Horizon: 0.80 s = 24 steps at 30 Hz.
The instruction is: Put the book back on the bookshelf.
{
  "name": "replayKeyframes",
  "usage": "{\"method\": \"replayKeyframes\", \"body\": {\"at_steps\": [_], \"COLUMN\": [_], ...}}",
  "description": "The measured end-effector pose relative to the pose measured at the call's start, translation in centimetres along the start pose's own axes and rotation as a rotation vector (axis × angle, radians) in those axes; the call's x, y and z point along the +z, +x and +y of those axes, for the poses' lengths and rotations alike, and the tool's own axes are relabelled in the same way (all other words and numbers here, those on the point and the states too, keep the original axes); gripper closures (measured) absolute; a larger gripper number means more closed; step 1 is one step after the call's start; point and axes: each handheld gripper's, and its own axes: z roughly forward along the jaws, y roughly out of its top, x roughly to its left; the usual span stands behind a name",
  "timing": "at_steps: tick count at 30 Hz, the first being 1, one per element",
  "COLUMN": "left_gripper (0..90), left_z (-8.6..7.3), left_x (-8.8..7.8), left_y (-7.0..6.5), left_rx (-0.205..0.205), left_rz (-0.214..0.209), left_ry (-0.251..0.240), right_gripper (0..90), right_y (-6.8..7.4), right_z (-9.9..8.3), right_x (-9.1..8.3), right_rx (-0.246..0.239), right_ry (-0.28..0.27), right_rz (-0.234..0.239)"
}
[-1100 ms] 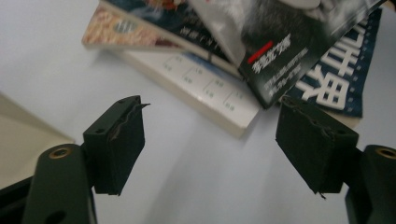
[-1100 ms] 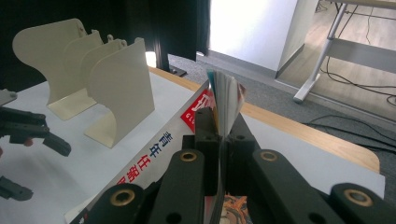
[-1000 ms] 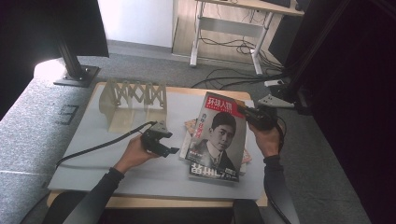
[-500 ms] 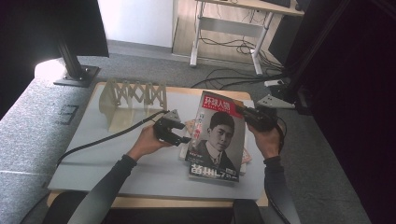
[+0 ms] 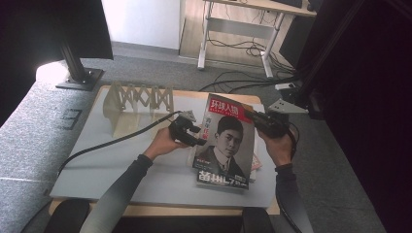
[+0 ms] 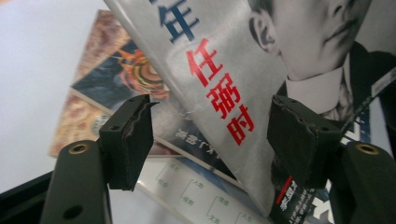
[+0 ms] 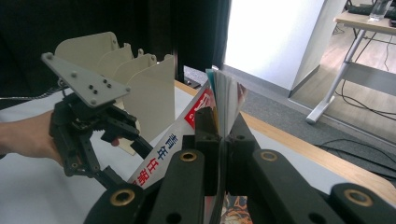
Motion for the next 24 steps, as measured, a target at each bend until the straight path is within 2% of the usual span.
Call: {"method": "replayKeyframes", "body": {"at_steps": [3,4,5,9,11,14,20,24], "left_gripper": [33.9,38.7,38.7,49.4,53.4,60.0,75.3,78.2], "left_z": [-0.2,-0.2,-0.2,-0.2,-0.1,0.1,0.4,0.7], "left_x": [0.4,0.5,0.5,0.6,0.6,0.3,-0.6,-1.1], "left_y": [0.1,0.2,0.2,0.1,-0.1,0.0,-0.5,-1.0], "left_rx": [-0.010,-0.015,-0.015,-0.008,-0.012,-0.018,0.010,0.047], "left_rz": [-0.011,-0.016,-0.020,-0.059,-0.050,-0.062,-0.096,-0.066], "left_ry": [0.009,0.007,0.010,0.009,0.022,0.029,0.006,-0.019], "right_gripper": [84.7,84.7,84.7,84.8,84.7,84.7,84.7,84.7], "right_y": [0.0,0.1,0.1,0.2,0.3,0.4,0.1,-0.3], "right_z": [0.0,0.0,0.0,0.1,0.2,0.3,0.2,0.2], "right_x": [0.0,0.0,0.0,0.1,0.1,0.2,0.0,-0.4], "right_rx": [0.002,0.001,0.001,-0.009,-0.013,-0.015,-0.012,-0.007], "right_ry": [-0.004,-0.005,-0.005,-0.008,-0.005,-0.003,-0.006,-0.019], "right_rz": [0.004,0.007,0.007,0.013,0.014,0.014,-0.001,-0.012]}}
